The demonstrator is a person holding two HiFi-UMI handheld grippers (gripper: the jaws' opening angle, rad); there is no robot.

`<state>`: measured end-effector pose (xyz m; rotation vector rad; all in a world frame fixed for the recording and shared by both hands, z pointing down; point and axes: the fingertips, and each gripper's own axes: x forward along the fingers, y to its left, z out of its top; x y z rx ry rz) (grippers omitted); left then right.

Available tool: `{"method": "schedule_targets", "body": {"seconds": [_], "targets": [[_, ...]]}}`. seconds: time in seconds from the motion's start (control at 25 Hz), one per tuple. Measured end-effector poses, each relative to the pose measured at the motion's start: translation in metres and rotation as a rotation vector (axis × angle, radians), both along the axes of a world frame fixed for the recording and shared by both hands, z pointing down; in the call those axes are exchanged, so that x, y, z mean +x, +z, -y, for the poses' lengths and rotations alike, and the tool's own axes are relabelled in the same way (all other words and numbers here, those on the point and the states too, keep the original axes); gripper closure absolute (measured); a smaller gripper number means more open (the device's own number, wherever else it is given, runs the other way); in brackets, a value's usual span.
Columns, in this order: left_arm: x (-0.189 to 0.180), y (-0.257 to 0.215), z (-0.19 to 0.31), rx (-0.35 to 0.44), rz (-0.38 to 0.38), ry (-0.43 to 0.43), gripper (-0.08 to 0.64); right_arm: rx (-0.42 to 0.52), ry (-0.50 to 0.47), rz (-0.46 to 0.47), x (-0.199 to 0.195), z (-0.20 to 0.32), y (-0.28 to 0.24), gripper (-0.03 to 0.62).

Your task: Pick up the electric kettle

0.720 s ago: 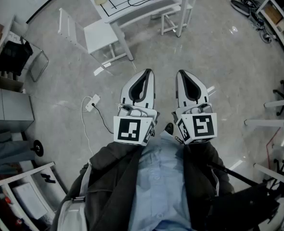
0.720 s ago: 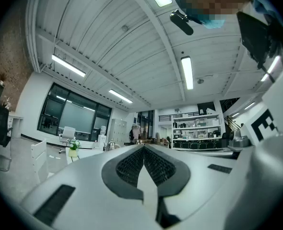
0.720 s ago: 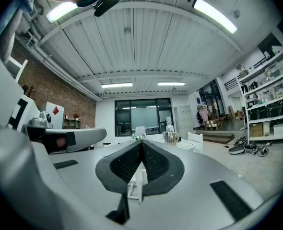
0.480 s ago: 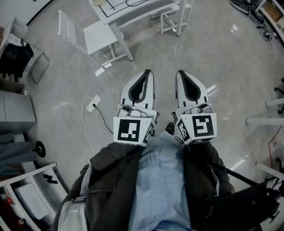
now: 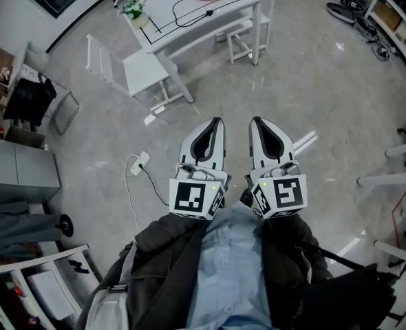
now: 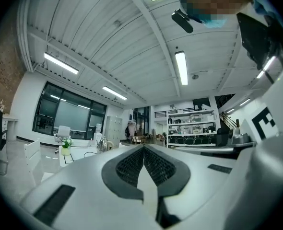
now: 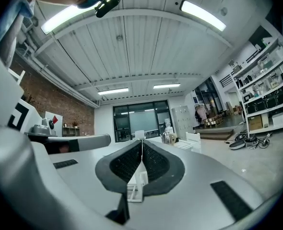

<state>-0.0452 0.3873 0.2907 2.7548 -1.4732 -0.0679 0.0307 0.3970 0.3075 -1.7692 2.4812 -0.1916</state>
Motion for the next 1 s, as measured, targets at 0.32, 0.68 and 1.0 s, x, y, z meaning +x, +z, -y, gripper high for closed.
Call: {"method": "schedule_targets", "body": {"seconds": [0.32, 0.68, 1.0], "targets": [[0.048, 0.015, -0.008, -0.036, 0.064, 0.043, 0.551, -0.028, 0.017, 0.054, 0.045, -0.004, 0.019, 0.574], [0.045, 0.035, 0.016, -0.066, 0.08, 0.011, 0.551, -0.093, 0.019, 0.074, 0.049, 0.018, 0.042, 0.574], [0.015, 0.035, 0.09, -0.067, 0.018, -0.027, 0.55, -0.1, -0.028, 0.021, 0.02, 0.09, 0.047, 0.574]]}}
